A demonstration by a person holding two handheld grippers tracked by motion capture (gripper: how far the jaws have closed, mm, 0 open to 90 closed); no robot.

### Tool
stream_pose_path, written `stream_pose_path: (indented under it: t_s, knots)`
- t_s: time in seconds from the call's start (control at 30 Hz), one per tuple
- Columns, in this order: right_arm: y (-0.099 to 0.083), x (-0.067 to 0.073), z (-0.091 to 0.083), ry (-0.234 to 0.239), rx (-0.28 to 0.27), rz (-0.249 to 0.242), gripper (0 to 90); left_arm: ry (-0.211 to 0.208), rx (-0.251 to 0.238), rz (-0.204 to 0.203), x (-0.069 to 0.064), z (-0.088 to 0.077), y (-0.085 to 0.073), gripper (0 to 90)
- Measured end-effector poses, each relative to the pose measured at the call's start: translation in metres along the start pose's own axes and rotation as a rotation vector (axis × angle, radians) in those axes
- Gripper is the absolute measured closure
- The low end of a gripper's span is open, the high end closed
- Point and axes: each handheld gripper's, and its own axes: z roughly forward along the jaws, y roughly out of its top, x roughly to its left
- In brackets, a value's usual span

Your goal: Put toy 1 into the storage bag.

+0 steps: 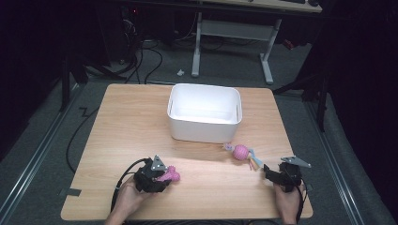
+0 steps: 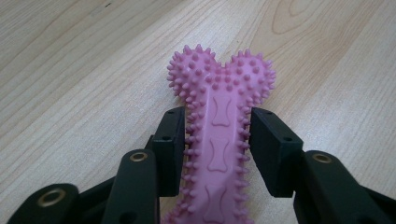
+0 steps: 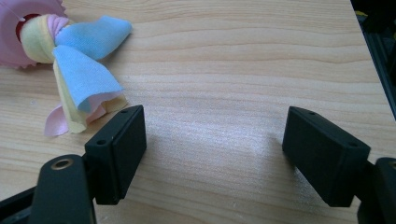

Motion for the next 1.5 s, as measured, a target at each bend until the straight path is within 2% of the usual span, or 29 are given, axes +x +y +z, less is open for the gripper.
stream_pose_path:
  t_s: [0.33, 0.67, 1.5]
  knots:
    - [0.0, 0.0, 0.0, 0.001, 0.001, -0.001, 21.7, 0.01, 0.017, 0.026, -0.001, -0.002, 0.003, 58.5]
    - [0.0, 0.0, 0.0, 0.002, 0.001, -0.002, 21.7, 0.014, 0.007, 0.04, -0.002, -0.007, 0.007, 59.1]
    - [0.0, 0.0, 0.0, 0.007, -0.001, -0.011, 21.6, 0.002, -0.071, -0.005, 0.015, -0.038, 0.023, 59.5]
